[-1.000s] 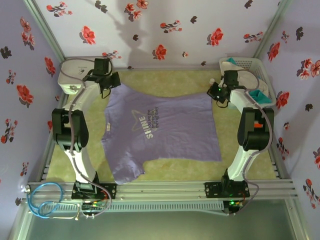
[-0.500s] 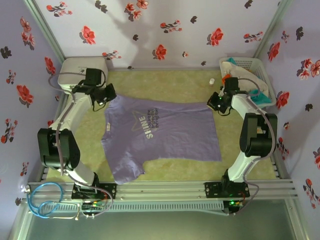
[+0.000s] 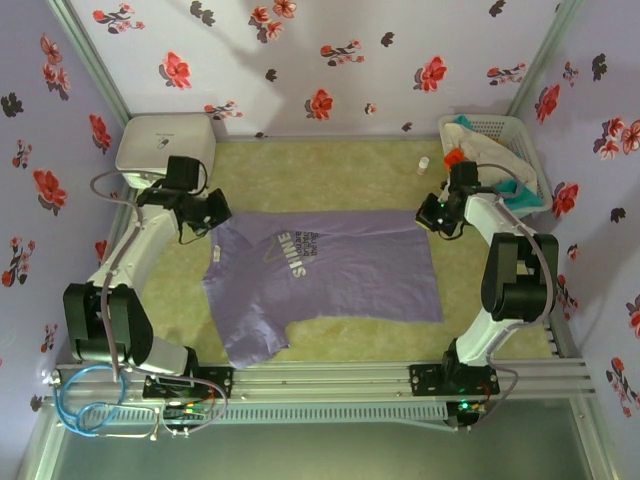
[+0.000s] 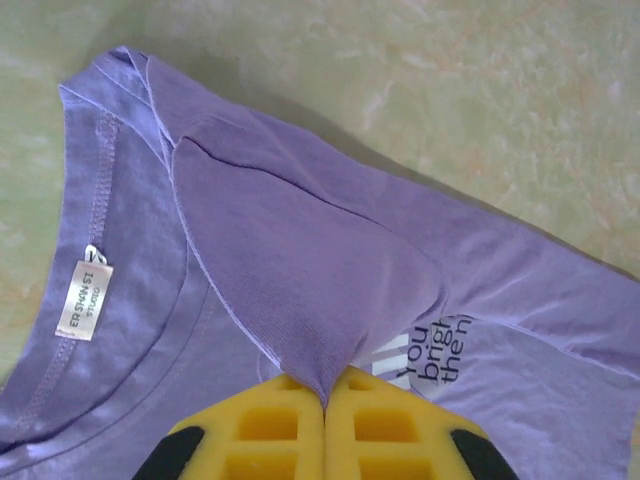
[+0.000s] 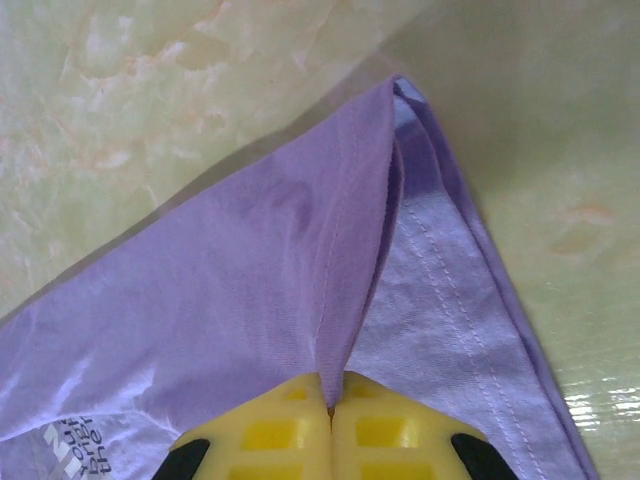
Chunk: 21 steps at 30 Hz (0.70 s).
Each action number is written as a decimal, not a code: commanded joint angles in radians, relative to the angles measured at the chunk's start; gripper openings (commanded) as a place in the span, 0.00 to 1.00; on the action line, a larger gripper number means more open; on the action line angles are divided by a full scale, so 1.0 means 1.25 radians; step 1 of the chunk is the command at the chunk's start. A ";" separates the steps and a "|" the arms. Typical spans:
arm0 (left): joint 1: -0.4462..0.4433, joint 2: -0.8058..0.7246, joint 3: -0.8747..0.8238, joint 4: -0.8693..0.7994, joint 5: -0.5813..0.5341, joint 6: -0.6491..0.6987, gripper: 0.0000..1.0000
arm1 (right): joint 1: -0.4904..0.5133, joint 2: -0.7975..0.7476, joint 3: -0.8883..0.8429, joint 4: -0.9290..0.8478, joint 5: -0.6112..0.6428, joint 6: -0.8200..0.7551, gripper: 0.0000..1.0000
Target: Fold and stack the t-shirts
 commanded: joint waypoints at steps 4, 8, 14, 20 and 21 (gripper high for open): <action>0.006 -0.070 -0.040 -0.048 0.020 -0.031 0.00 | -0.013 -0.022 -0.020 -0.033 0.018 -0.028 0.00; 0.006 -0.106 -0.100 -0.030 0.022 -0.048 0.00 | -0.014 -0.020 -0.030 -0.032 0.019 -0.035 0.00; 0.008 -0.117 -0.168 -0.001 0.022 -0.071 0.00 | -0.015 -0.001 -0.031 -0.033 0.033 -0.036 0.00; 0.014 -0.110 -0.200 0.011 0.021 -0.068 0.00 | -0.015 0.014 -0.040 -0.027 0.044 -0.035 0.00; 0.016 -0.108 -0.208 0.014 0.021 -0.069 0.00 | -0.015 0.015 -0.040 -0.026 0.046 -0.033 0.00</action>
